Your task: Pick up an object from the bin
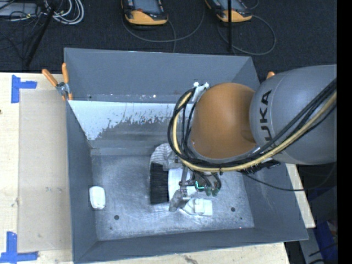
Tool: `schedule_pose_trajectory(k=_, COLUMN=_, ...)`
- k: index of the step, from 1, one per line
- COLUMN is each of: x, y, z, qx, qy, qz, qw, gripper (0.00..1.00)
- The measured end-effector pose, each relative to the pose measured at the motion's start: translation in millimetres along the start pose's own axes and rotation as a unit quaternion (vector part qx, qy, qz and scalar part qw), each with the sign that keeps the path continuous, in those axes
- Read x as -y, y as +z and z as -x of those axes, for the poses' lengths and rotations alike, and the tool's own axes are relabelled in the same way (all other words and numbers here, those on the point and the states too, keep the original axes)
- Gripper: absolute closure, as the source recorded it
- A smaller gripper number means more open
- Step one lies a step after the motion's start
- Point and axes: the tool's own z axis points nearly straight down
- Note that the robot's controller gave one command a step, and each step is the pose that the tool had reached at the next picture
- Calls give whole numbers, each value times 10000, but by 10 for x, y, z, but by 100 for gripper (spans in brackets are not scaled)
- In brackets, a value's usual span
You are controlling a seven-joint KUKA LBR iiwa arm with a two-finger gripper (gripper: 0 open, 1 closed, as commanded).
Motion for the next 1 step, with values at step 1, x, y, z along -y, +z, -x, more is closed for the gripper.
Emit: schedule_pose_trajectory(k=1, x=4, y=-35, z=18, qx=37, qy=14, qz=4, qw=10000, gripper=0)
